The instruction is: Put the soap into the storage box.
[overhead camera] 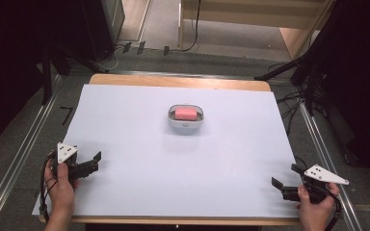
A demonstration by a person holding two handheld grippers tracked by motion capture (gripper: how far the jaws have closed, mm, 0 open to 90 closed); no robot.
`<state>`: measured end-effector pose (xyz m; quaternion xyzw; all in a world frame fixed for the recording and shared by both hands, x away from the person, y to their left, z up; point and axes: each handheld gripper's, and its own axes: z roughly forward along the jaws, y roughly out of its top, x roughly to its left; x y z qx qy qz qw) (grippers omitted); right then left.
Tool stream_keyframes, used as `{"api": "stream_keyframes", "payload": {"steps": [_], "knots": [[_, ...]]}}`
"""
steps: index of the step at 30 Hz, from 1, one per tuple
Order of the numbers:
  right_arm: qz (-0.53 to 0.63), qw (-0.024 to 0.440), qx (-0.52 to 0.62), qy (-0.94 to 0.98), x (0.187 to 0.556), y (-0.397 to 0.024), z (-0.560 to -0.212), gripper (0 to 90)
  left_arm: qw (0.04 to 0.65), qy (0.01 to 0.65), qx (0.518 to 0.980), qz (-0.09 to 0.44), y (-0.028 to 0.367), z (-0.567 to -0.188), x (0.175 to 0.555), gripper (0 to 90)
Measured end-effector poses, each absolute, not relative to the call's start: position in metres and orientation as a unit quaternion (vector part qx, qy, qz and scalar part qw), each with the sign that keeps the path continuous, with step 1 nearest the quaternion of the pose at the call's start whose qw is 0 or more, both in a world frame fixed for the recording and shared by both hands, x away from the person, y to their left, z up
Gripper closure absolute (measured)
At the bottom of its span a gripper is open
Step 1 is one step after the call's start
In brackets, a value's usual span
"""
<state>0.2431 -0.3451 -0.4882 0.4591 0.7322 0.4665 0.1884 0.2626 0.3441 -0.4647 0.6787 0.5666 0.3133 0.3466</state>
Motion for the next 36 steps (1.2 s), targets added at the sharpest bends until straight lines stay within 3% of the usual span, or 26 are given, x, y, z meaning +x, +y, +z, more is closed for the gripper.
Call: {"api": "stream_keyframes", "payload": {"steps": [36], "knots": [[0.436, 0.204, 0.497, 0.722, 0.2465, -0.3423, -0.4901, 0.0, 0.346, 0.569, 0.679, 0.311, 0.3446, -0.4647, 0.263, 12.9]]}}
